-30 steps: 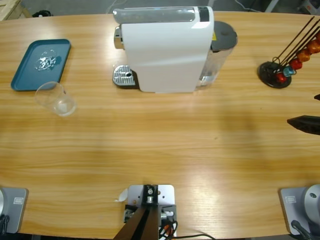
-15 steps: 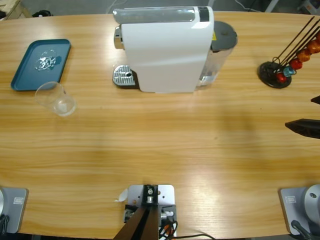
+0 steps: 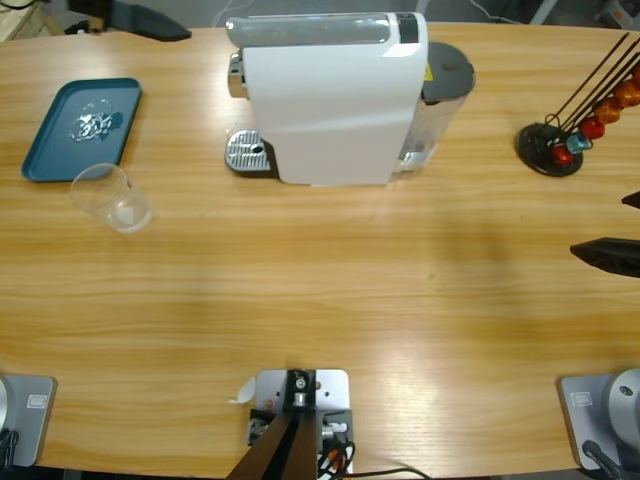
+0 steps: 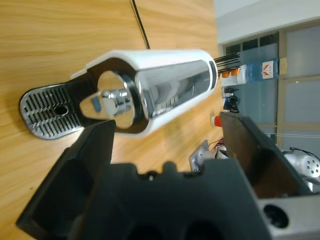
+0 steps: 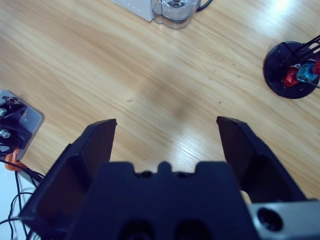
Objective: Pour coffee
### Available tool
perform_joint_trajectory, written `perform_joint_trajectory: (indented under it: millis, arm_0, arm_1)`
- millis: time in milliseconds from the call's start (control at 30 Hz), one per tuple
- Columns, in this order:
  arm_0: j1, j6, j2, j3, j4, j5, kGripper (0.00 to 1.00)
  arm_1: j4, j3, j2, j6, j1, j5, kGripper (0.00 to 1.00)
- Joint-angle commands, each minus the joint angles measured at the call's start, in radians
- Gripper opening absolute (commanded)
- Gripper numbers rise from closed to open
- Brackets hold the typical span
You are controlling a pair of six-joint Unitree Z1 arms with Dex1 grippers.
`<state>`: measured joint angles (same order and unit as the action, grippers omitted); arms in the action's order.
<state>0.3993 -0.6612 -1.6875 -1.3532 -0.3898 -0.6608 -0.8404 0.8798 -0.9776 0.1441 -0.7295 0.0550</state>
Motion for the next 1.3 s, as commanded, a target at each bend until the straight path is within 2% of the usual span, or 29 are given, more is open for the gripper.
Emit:
perform_joint_trajectory:
  millis: [33,167,267,467,567,700,733,800,933,1033,1233,1300]
  arm_0:
    - [-0.005,-0.001,-0.108,-0.067,0.014,0.009,0.908]
    - [-0.002,-0.002,-0.125,-0.06,0.012,0.012,0.894]
    - [0.006,-0.002,-0.13,-0.05,0.012,0.013,0.814]
    - [0.009,-0.009,-0.139,-0.019,0.012,0.015,0.806]
    - [0.011,-0.011,-0.148,-0.013,0.012,0.015,0.734]
    - [0.015,-0.011,-0.15,-0.003,0.012,0.016,0.723]
    - [0.015,-0.011,-0.151,-0.002,0.012,0.016,0.695]
    - [0.015,-0.011,-0.152,-0.001,0.012,0.016,0.541]
    - [0.015,-0.012,-0.155,-0.001,0.012,0.027,0.519]
    - [0.015,-0.012,-0.156,-0.001,0.012,0.035,0.389]
    - [0.02,-0.012,-0.169,-0.002,0.012,0.03,0.387]
    - [0.025,-0.012,-0.174,-0.003,0.012,0.029,0.35]
  arm_1:
    - [0.006,-0.027,-0.016,-0.011,0.009,-0.015,0.899]
    - [0.006,-0.027,-0.026,-0.011,0.009,-0.017,0.899]
    - [0.005,-0.027,-0.024,-0.011,0.009,-0.017,0.899]
    - [0.007,-0.033,0.019,-0.011,0.009,-0.017,0.89]
    - [0.009,-0.034,0.021,-0.011,0.009,-0.017,0.89]
    - [0.009,-0.033,0.017,-0.011,0.009,-0.015,0.89]
    - [0.009,-0.033,0.017,-0.011,0.009,-0.016,0.89]
    - [0.009,-0.033,0.016,-0.011,0.009,-0.016,0.89]
    - [0.009,-0.033,0.013,-0.01,0.009,-0.015,0.89]
    - [0.009,-0.033,0.01,-0.01,0.009,-0.015,0.887]
    - [0.009,-0.031,0.008,-0.009,0.009,-0.015,0.886]
    - [0.009,-0.031,0.008,-0.009,0.009,-0.015,0.885]
